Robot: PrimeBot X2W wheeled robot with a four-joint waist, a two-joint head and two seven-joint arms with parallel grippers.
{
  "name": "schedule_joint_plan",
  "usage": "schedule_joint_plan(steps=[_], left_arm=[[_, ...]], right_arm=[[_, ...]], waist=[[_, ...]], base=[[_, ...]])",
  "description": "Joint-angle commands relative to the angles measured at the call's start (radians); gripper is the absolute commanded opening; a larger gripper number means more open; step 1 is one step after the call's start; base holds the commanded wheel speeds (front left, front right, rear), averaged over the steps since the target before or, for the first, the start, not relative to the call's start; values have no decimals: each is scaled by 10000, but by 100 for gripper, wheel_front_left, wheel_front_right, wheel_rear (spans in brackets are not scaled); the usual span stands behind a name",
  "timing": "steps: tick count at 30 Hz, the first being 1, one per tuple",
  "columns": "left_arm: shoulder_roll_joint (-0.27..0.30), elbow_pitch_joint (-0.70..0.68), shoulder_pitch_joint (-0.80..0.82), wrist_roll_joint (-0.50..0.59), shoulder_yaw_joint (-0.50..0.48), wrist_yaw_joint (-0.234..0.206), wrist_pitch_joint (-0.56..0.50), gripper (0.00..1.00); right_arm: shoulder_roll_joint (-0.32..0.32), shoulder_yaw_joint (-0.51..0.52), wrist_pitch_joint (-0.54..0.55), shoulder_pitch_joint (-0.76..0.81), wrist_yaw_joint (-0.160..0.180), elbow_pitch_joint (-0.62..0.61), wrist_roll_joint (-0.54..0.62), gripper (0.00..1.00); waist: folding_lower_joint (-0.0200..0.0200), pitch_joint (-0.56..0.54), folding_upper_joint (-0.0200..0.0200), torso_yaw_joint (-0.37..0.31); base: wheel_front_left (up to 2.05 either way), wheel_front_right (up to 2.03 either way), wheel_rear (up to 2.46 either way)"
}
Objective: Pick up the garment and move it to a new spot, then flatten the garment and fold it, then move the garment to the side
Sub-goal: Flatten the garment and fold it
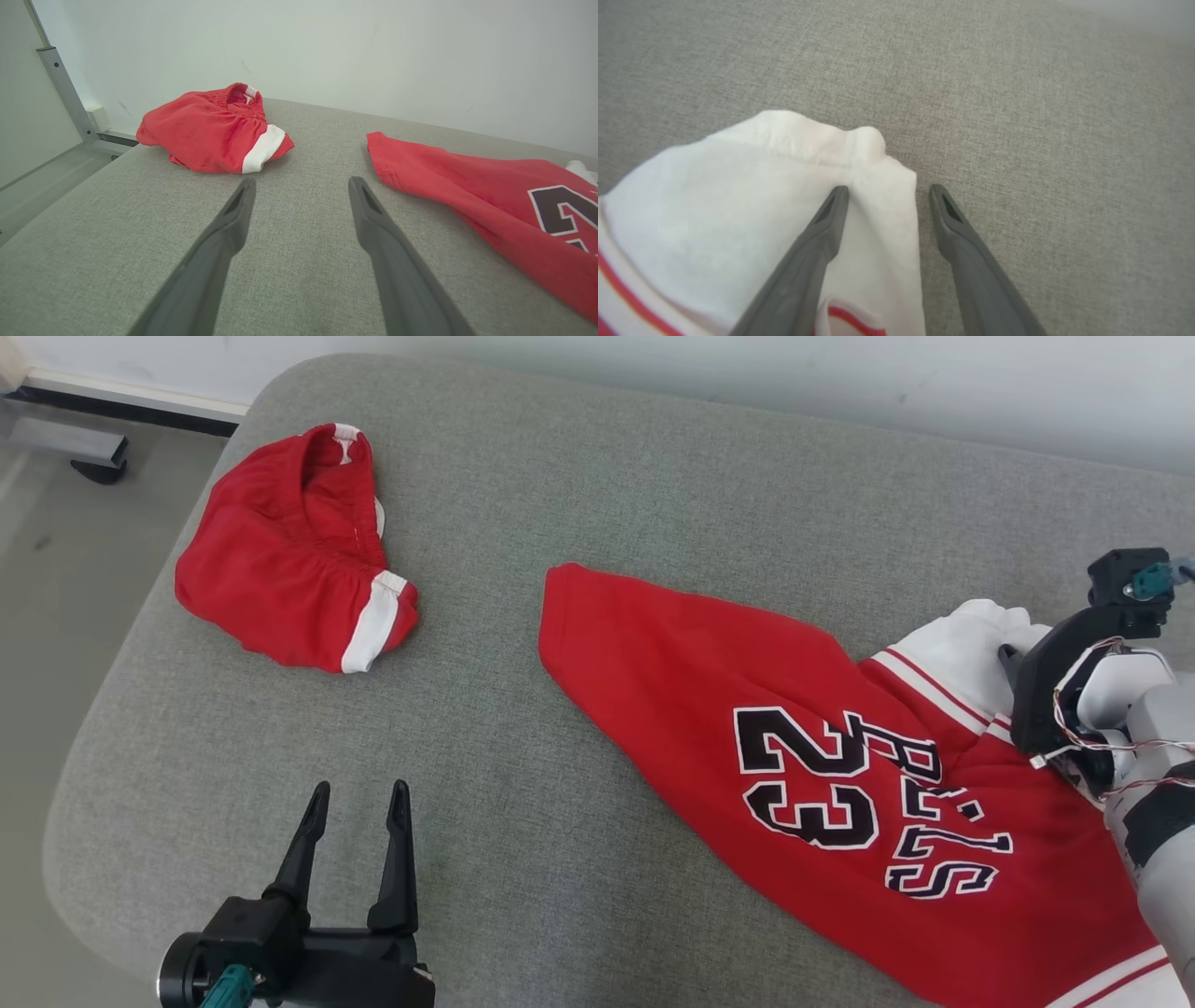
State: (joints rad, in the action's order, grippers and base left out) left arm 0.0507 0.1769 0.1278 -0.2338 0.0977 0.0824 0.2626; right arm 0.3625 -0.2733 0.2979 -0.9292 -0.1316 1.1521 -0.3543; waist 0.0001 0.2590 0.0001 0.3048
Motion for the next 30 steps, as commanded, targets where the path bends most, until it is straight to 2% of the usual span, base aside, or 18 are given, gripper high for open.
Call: schedule_joint_plan(steps=[1,5,10,17,24,30], left_arm=[[-6,10,90,-37,-2,-28,33,100],[-7,-12,95,-40,-13,-36,33,100],[-6,-44,143,-33,-33,-32,33,100],[-6,5,230,-83,74,3,33,100],[-6,55,409,-225,285,18,33,100],[-7,66,423,-303,368,-12,33,100]], right_arm=[[-122,-135,33,148,21,127,-84,0],[5,-292,-291,-85,21,-76,-241,0],[348,-579,-1250,-734,21,-572,-353,0],[939,-908,-2072,-2197,21,-824,-153,0],[1510,-1024,-2736,-3800,21,-516,417,0],[1564,-1036,-3387,-4615,21,114,977,0]], waist=[[-1,-8,-1,-23],[-1,-1,-1,-73],[-1,78,-1,-162],[-1,194,-1,-188],[-1,409,-1,53],[-1,515,-1,271]], base=[[0,0,0],[0,0,0],[0,0,0],[0,0,0],[0,0,0],[0,0,0]])
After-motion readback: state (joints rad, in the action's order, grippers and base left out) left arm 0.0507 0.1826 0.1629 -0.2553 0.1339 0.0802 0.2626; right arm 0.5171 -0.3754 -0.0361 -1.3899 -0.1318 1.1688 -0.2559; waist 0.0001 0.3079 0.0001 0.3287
